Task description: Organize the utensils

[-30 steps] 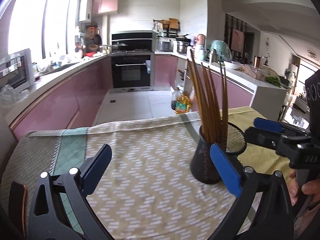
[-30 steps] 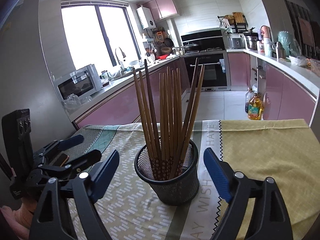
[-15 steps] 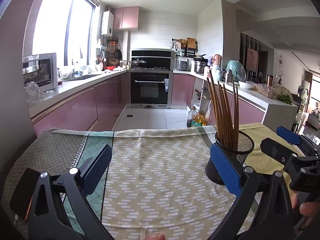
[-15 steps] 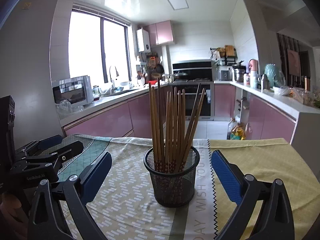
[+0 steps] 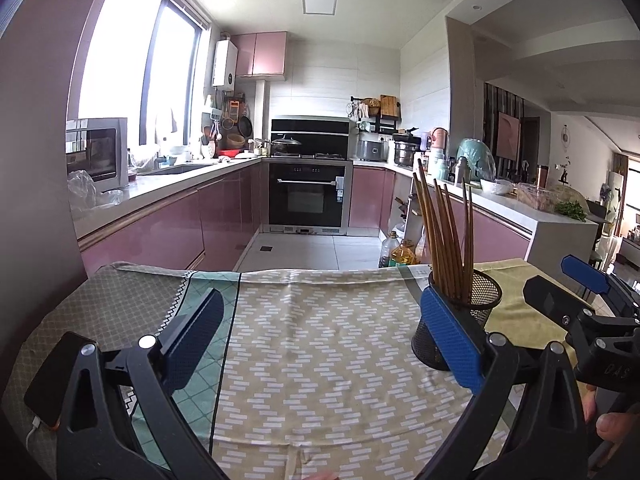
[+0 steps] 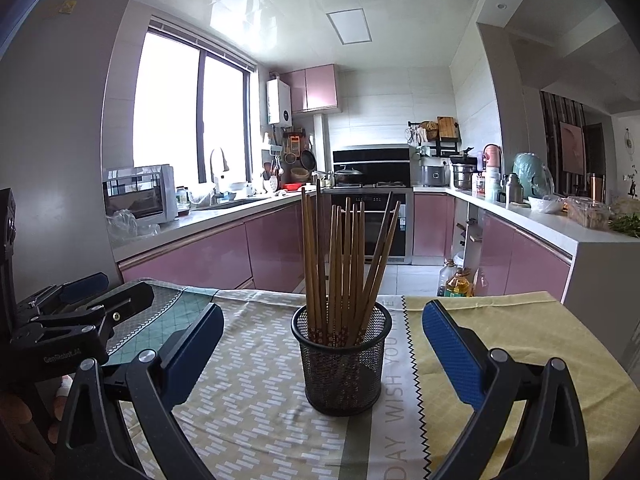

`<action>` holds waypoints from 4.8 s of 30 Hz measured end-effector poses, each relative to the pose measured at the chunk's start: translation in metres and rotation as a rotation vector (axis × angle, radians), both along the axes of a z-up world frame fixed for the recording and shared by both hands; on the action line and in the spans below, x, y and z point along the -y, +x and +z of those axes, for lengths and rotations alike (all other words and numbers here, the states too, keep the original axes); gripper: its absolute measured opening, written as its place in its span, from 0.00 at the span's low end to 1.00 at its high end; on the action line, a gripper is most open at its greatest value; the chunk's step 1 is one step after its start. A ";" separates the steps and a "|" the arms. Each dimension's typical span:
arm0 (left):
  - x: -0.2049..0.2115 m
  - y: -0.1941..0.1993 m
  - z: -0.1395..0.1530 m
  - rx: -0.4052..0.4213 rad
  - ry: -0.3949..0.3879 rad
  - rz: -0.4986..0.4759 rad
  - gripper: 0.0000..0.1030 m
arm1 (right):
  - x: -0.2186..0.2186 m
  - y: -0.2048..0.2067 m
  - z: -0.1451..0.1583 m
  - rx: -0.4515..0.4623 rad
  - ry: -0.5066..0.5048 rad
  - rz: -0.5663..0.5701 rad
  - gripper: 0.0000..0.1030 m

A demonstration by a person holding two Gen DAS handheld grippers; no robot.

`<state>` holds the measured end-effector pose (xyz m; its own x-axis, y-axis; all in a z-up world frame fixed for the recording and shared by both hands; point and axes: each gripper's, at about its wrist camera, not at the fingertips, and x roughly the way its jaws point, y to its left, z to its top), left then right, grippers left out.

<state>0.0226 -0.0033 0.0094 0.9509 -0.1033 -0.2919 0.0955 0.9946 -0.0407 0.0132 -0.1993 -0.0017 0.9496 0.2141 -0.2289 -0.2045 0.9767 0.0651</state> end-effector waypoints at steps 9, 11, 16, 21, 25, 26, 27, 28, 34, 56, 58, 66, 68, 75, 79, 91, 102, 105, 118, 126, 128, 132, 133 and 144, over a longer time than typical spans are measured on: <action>-0.003 -0.008 0.000 0.005 -0.005 0.003 0.94 | -0.005 -0.006 0.002 0.011 -0.010 -0.002 0.94; -0.003 -0.009 0.000 0.005 -0.002 0.001 0.94 | -0.005 -0.006 0.002 0.011 -0.009 -0.001 0.94; -0.003 -0.014 0.000 0.005 -0.005 -0.004 0.94 | -0.007 -0.010 0.003 0.012 -0.018 -0.003 0.94; -0.003 -0.016 0.001 0.004 -0.007 -0.002 0.94 | -0.008 -0.011 0.003 0.013 -0.015 -0.002 0.94; -0.002 -0.016 0.001 0.004 -0.006 -0.002 0.94 | -0.009 -0.013 0.004 0.012 -0.020 -0.003 0.94; -0.002 -0.016 0.001 0.002 -0.005 -0.003 0.94 | -0.009 -0.013 0.004 0.009 -0.019 -0.003 0.94; -0.002 -0.017 0.001 0.002 -0.005 -0.002 0.94 | -0.009 -0.013 0.004 0.010 -0.017 -0.005 0.94; -0.003 -0.017 0.001 0.002 -0.005 -0.002 0.94 | -0.009 -0.013 0.003 0.011 -0.015 -0.005 0.94; -0.003 -0.016 0.001 0.001 -0.006 -0.002 0.94 | -0.007 -0.016 0.005 0.014 -0.015 -0.009 0.94; -0.001 -0.021 -0.001 -0.004 -0.006 -0.002 0.94 | -0.008 -0.014 0.003 0.005 -0.016 -0.005 0.94; -0.001 -0.020 -0.001 -0.006 -0.006 -0.003 0.94 | -0.008 -0.014 0.003 0.005 -0.015 -0.007 0.94; 0.000 -0.021 -0.001 -0.007 -0.005 -0.001 0.94 | -0.007 -0.014 0.002 0.005 -0.015 -0.006 0.94; -0.001 -0.021 -0.001 -0.006 -0.005 -0.001 0.94 | -0.007 -0.014 0.002 0.005 -0.014 -0.006 0.94; -0.001 -0.021 -0.001 -0.008 -0.005 -0.001 0.94 | -0.007 -0.014 0.002 0.005 -0.013 -0.006 0.94; 0.000 -0.022 -0.001 -0.009 -0.004 -0.001 0.94 | -0.007 -0.013 0.002 0.005 -0.013 -0.007 0.94; 0.000 -0.022 -0.001 -0.010 -0.005 -0.001 0.94 | -0.008 -0.012 0.001 0.004 -0.012 -0.007 0.94; 0.000 -0.023 -0.001 -0.010 -0.006 -0.001 0.94 | -0.008 -0.012 0.000 0.004 -0.011 -0.006 0.94; 0.000 -0.023 -0.001 -0.010 -0.005 -0.001 0.94 | -0.008 -0.012 -0.001 0.004 -0.011 -0.007 0.94; 0.000 -0.021 0.000 -0.011 -0.006 -0.001 0.94 | -0.009 -0.012 -0.001 0.007 -0.010 -0.008 0.94; 0.000 -0.022 0.000 -0.012 -0.004 -0.001 0.94 | -0.009 -0.012 -0.002 0.006 -0.008 -0.008 0.94; 0.000 -0.022 0.000 -0.011 -0.006 0.000 0.94 | -0.008 -0.013 -0.002 0.006 -0.008 -0.009 0.94; 0.000 -0.022 0.000 -0.012 -0.006 0.000 0.94 | -0.009 -0.013 -0.002 0.005 -0.009 -0.010 0.94; 0.000 -0.021 0.001 -0.012 -0.006 -0.001 0.94 | -0.008 -0.013 -0.002 0.004 -0.008 -0.009 0.94; 0.000 -0.022 0.000 -0.015 -0.008 -0.001 0.94 | -0.009 -0.014 -0.002 0.004 -0.006 -0.012 0.94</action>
